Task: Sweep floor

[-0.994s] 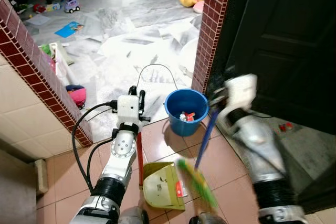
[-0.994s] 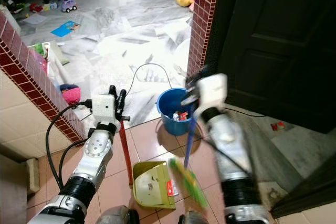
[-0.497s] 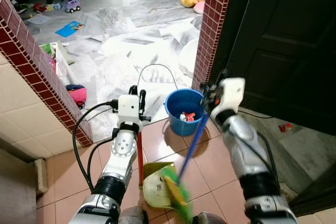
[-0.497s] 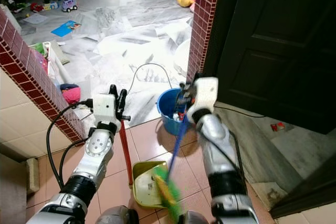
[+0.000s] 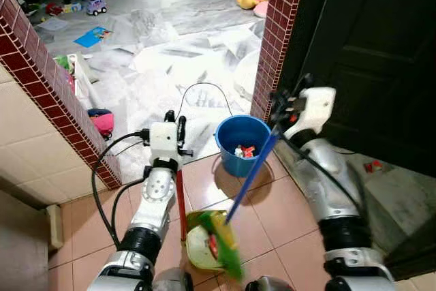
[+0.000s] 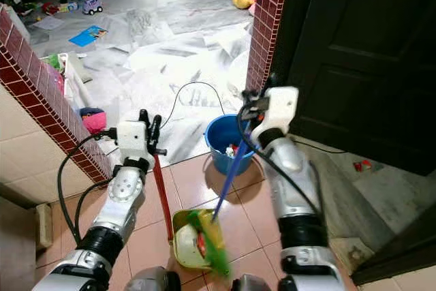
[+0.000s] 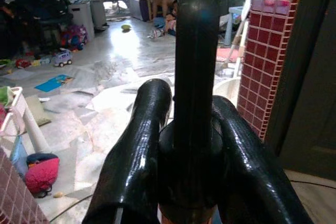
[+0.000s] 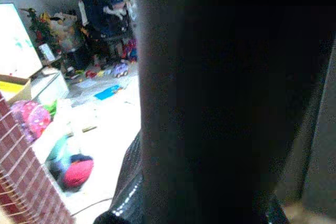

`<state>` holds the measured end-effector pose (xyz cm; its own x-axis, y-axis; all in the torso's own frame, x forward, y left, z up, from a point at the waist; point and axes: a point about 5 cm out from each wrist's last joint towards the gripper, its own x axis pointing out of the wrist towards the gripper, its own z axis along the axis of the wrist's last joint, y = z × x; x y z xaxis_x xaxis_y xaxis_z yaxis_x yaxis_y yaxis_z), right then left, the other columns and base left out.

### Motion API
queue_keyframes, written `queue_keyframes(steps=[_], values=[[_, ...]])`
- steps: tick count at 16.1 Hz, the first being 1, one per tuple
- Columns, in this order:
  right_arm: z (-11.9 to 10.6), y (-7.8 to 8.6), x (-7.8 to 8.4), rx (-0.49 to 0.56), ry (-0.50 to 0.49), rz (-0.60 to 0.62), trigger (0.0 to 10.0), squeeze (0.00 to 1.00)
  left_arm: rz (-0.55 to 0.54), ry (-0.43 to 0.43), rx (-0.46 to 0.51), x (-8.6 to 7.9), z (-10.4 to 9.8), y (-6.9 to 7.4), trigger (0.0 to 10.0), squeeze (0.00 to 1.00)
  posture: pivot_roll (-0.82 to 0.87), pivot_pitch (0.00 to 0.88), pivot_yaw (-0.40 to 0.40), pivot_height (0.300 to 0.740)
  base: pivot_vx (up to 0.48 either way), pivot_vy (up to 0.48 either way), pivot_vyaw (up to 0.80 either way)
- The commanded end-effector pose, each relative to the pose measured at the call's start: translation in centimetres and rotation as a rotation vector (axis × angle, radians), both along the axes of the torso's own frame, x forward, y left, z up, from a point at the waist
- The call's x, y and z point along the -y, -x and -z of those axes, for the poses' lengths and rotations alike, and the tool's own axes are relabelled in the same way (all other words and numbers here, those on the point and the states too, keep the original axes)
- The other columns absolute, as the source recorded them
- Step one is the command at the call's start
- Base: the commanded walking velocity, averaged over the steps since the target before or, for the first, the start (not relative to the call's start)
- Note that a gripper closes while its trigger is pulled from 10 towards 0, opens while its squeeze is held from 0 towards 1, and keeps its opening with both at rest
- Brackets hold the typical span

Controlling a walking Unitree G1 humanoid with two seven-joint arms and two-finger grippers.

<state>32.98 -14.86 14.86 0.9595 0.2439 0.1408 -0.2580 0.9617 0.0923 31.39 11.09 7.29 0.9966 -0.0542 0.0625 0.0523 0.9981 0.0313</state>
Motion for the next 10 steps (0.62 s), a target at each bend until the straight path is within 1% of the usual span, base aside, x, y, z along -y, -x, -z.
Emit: queue_keyframes(steps=[1,3,4,6,7,8,9,10], values=[[-2.3,0.1,0.8,0.118,0.062,0.016,10.0,0.0,-0.022,-0.023,0.022,-1.0,-0.7,-0.6,10.0,0.0,-0.07,0.0,0.056,0.74,0.0,0.0,0.0],[-2.1,0.3,1.9,0.114,0.079,0.042,10.0,0.0,-0.039,-0.023,0.019,-1.7,-0.7,-0.6,10.0,0.0,-0.07,0.0,0.054,0.74,0.0,0.0,0.0],[-1.6,0.6,2.4,0.102,0.091,0.057,10.0,0.0,-0.051,-0.023,0.015,-2.1,-0.5,-0.4,10.0,0.0,-0.07,0.0,0.05,0.74,0.0,0.0,0.0],[-1.3,0.9,2.6,0.095,0.105,0.057,10.0,0.0,-0.056,-0.023,0.013,-2.4,-0.5,-0.4,10.0,0.0,-0.07,0.0,0.048,0.74,0.0,0.0,0.0],[-0.4,1.4,2.9,0.069,0.144,0.073,10.0,0.0,-0.081,-0.019,0.023,-3.1,-0.6,-0.2,10.0,0.0,-0.07,0.0,0.044,0.74,0.0,0.0,0.0],[0.4,1.7,3.1,0.044,0.155,0.096,10.0,0.0,-0.11,-0.008,0.041,-4.0,-1.1,-0.2,10.0,0.0,-0.07,0.0,0.04,0.74,0.0,0.0,0.0],[1.6,2.2,3.2,0.011,0.167,0.107,10.0,0.0,-0.14,0.02,0.083,-4.8,-2.2,-0.1,10.0,0.0,-0.06,0.0,0.036,0.74,0.0,0.0,0.0],[3.0,3.0,3.0,-0.029,0.183,0.109,10.0,0.0,-0.174,0.046,0.147,-5.8,-3.9,-0.1,10.0,0.0,-0.06,0.0,0.04,0.74,0.0,0.0,0.0]])
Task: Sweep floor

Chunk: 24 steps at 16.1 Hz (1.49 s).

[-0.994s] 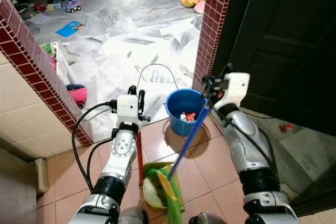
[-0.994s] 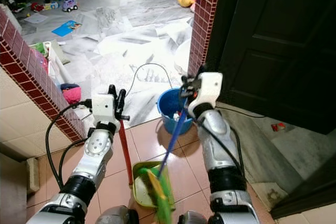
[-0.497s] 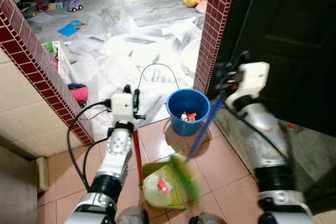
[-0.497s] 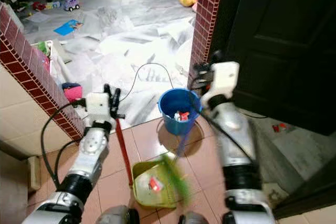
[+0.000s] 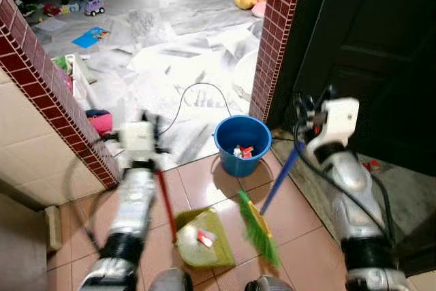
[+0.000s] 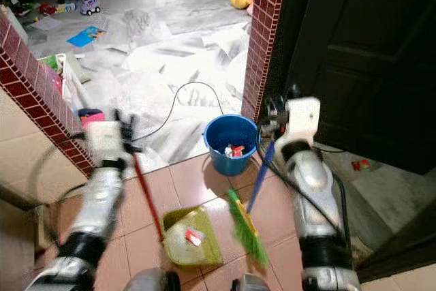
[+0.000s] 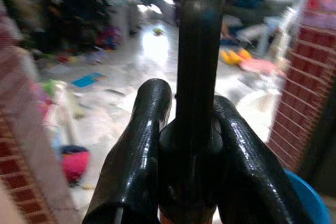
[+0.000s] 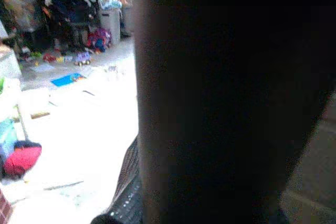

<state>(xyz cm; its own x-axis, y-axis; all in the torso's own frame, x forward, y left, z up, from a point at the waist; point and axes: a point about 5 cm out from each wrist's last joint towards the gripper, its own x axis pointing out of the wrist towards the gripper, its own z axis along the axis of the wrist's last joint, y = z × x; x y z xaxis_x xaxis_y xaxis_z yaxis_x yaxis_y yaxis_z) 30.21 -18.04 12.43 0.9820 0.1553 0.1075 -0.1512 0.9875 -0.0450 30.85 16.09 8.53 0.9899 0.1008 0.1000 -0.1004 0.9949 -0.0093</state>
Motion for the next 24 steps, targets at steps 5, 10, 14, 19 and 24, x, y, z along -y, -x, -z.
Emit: queue_keyframes(steps=[5,10,14,19,24], values=[[3.0,0.8,-0.6,-0.093,0.095,-0.003,10.0,0.0,-0.183,-0.011,0.315,-4.5,-9.6,-1.5,10.0,0.0,-0.04,0.0,0.049,0.74,0.0,0.0,0.0],[2.6,0.0,-0.8,-0.071,0.083,-0.004,10.0,0.0,-0.188,0.055,0.529,-4.9,-17.9,-3.0,10.0,0.0,-0.05,0.0,0.052,0.74,0.0,0.0,0.0],[2.6,0.2,-1.8,-0.063,0.049,-0.034,10.0,0.0,-0.163,0.103,0.614,-3.8,-20.7,-3.5,10.0,0.0,-0.05,0.0,0.057,0.74,0.0,0.0,0.0],[2.6,0.3,-2.2,-0.048,0.061,-0.057,10.0,0.0,-0.136,0.136,0.664,-2.7,-22.6,-3.7,10.0,0.0,-0.06,0.0,0.063,0.74,0.272,0.0,-0.26],[2.5,0.3,-2.4,-0.044,0.061,-0.059,10.0,0.0,-0.137,0.148,0.67,-2.6,-22.8,-3.8,10.0,0.0,-0.06,0.0,0.065,0.74,0.48,0.0,0.0]])
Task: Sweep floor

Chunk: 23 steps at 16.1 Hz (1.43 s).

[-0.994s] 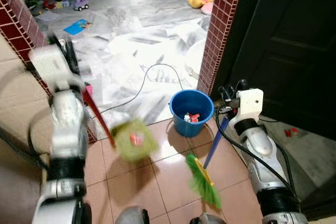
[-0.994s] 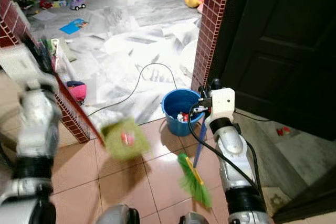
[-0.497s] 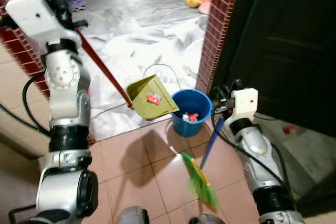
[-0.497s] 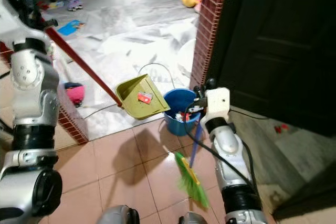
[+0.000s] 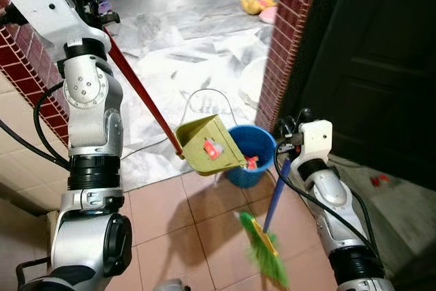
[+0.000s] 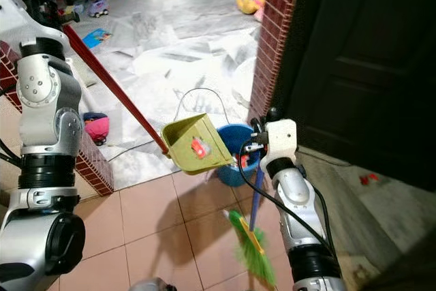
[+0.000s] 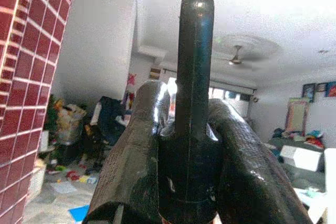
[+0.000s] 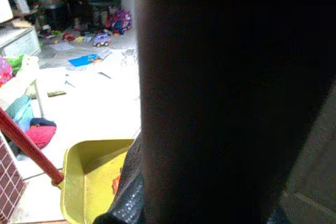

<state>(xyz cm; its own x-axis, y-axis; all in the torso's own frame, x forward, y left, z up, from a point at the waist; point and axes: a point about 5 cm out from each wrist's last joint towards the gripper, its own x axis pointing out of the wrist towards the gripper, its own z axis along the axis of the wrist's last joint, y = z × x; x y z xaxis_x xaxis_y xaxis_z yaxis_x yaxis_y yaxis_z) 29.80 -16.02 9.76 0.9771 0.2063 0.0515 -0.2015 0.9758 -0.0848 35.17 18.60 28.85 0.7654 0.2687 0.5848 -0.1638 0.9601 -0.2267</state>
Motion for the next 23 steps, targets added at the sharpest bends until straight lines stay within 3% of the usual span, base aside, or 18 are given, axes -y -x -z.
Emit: queue_keyframes(steps=[1,7,13,19,23], values=[[-0.1,-0.1,-0.4,0.003,0.011,-0.013,10.0,0.0,-0.009,0.006,0.104,0.0,-2.4,0.5,10.0,0.0,-0.06,0.0,0.066,0.74,0.48,0.0,0.0],[-0.1,-0.1,-0.5,0.0,0.012,-0.014,10.0,0.0,0.028,0.021,0.09,0.9,-2.1,0.3,10.0,0.0,-0.06,0.0,0.065,0.74,0.462,0.0,0.0],[0.1,-0.2,-0.1,-0.015,0.021,-0.015,10.0,0.0,0.011,0.01,0.072,0.9,-1.2,0.4,10.0,0.0,-0.06,0.0,0.055,0.74,0.0,0.0,0.0],[0.1,-0.2,0.0,-0.021,0.029,-0.015,10.0,0.0,0.029,-0.039,0.055,3.1,0.4,0.3,10.0,0.0,-0.07,0.0,0.056,0.74,0.0,0.0,0.0],[0.1,-0.1,-0.1,-0.023,0.028,-0.014,10.0,0.0,-0.043,-0.123,0.081,4.7,0.5,0.3,10.0,0.0,-0.08,0.0,0.065,0.74,0.0,0.0,0.0]])
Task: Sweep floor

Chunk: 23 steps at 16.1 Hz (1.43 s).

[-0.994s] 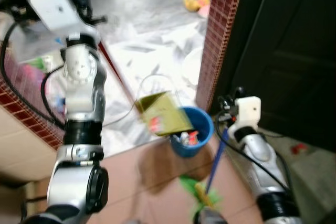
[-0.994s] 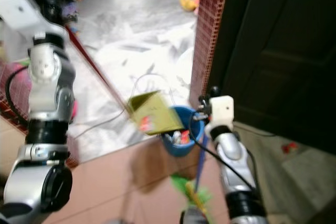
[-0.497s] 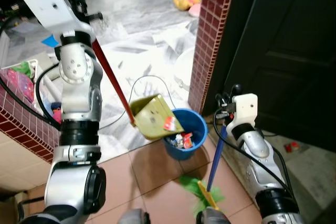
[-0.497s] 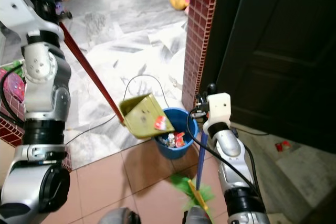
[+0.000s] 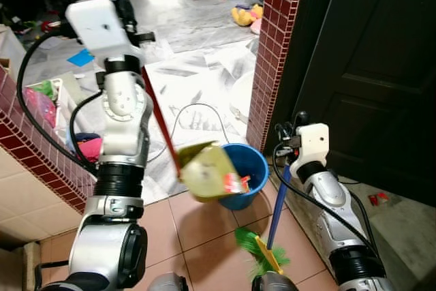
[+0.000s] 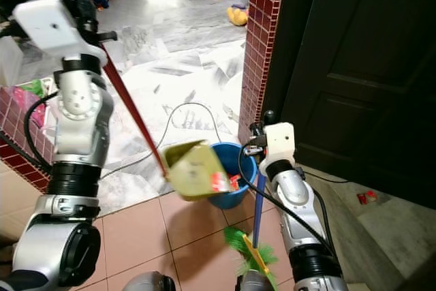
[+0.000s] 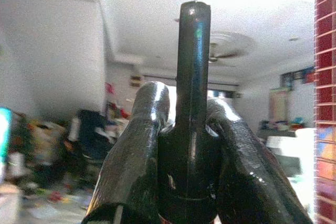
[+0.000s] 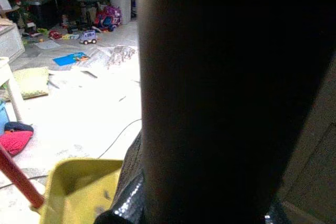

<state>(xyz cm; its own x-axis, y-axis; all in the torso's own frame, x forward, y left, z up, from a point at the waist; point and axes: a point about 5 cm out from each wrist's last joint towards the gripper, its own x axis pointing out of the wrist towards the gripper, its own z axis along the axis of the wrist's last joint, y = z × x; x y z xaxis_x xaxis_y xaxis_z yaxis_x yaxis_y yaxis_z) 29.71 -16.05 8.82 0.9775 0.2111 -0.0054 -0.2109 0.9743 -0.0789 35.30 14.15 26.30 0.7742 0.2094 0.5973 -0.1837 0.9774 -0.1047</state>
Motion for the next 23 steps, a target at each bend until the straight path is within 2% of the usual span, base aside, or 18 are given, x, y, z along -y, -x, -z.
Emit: queue_keyframes(steps=[1,3,6,7,9,11,14,17,18,19,20,23], values=[[-0.8,-0.2,-0.4,0.034,0.021,-0.014,10.0,0.0,-0.055,-0.01,0.118,0.8,-2.2,0.4,10.0,0.0,-0.09,0.0,0.07,0.74,0.0,0.0,0.0],[-0.8,-0.1,-0.6,0.037,0.018,-0.016,10.0,0.0,-0.091,-0.018,0.131,1.7,-2.6,0.2,10.0,0.0,-0.09,0.0,0.076,0.74,0.0,0.0,0.0],[-0.9,0.2,-0.3,0.043,0.017,-0.002,10.0,0.0,-0.073,-0.064,0.173,3.5,-3.1,0.1,10.0,0.0,-0.11,0.0,0.089,0.74,0.0,0.0,0.0],[-0.8,0.4,-0.2,0.043,0.017,0.007,10.0,0.0,-0.048,-0.105,0.198,4.7,-3.1,0.3,10.0,0.0,-0.11,0.0,0.097,0.74,0.0,0.0,0.0],[-0.8,0.5,-0.2,0.043,0.014,0.012,10.0,0.0,-0.012,-0.125,0.21,6.0,-2.9,0.4,10.0,0.0,-0.11,0.0,0.101,0.74,0.0,0.0,0.0],[-0.8,0.7,-0.4,0.044,0.01,0.016,10.0,0.0,0.055,-0.202,0.258,8.4,-2.4,1.3,10.0,0.0,-0.12,0.0,0.114,0.74,0.0,0.0,0.0],[-0.8,0.9,-0.6,0.049,0.003,0.03,10.0,0.0,0.221,-0.296,0.312,12.3,-0.8,3.1,10.0,0.0,-0.12,0.0,0.131,0.74,0.0,0.0,0.0],[-0.7,1.0,-0.4,0.048,0.002,0.04,10.0,0.0,0.48,-0.359,0.322,15.0,0.6,4.5,10.0,0.0,-0.12,0.0,0.131,0.74,0.0,0.0,0.0],[-0.7,0.9,-0.5,0.048,0.003,0.04,10.0,0.0,0.657,-0.409,0.253,16.6,2.5,5.2,10.0,0.0,-0.12,0.0,0.13,0.74,0.0,0.0,0.0],[-0.7,0.9,-0.6,0.048,0.003,0.04,10.0,0.0,0.696,-0.43,0.242,17.0,3.0,5.5,10.0,0.0,-0.11,0.0,0.13,0.74,0.0,0.0,0.0],[-0.8,0.8,-0.7,0.05,0.004,0.039,10.0,0.0,0.784,-0.475,0.25,17.5,3.8,6.4,10.0,0.0,-0.11,0.0,0.127,0.74,0.0,0.0,0.0],[-0.7,0.6,-0.9,0.05,0.006,0.031,10.0,0.0,0.76,-0.503,0.309,17.0,3.1,6.4,10.0,0.0,-0.1,0.0,0.118,0.74,0.0,0.0,0.0]])
